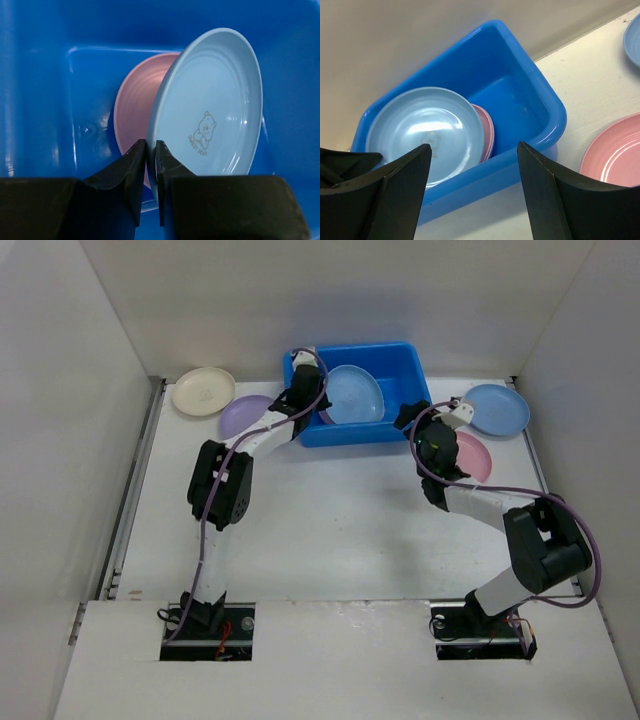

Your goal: Place the plates into the plastic bin on the countertop

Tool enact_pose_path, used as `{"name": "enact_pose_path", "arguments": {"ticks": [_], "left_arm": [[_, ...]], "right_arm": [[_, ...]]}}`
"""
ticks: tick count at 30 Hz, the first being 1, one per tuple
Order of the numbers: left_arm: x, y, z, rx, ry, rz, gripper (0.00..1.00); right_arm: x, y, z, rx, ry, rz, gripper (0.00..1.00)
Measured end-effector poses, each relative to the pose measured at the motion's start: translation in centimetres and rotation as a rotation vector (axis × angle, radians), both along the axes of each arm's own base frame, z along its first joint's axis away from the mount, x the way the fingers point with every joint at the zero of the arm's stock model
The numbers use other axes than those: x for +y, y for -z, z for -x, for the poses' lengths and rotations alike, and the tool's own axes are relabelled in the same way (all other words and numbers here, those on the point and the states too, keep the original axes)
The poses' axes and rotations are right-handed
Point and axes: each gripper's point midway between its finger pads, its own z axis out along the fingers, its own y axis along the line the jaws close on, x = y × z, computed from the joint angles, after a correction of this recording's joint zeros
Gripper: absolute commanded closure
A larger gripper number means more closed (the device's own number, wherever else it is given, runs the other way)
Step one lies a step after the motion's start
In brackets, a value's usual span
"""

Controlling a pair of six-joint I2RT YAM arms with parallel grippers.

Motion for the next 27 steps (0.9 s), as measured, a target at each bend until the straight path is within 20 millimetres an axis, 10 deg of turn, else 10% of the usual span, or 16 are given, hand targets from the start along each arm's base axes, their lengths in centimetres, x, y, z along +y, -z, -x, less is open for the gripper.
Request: {"name": "enact_pose_path", "arguments": {"ticks": [8,14,17,27], "left_arm": [[-0.9,3.9,-0.7,0.031,0.052,-0.073,0.64],[-1.9,1.9,-0.5,-0.031,0.096,-0.094,0.27],[-2.7,-1.4,0.8,-0.082,0.123,-0.090,0.00],[-1.8,-21.7,15.6,-0.429,0.166,0.078,0.00]], "right_arm": [[-0.5,-0.4,0.5,-0.016,0.015,-0.006,0.26],[-1.4,-3.0,2.2,-0.061,0.029,-0.020,0.27],[-2.5,-4.7,3.5,-0.079,0.056,-0.025,0.27],[-9.9,-0.7,11.6,0.114,0.235,-0.073,0.24]]}}
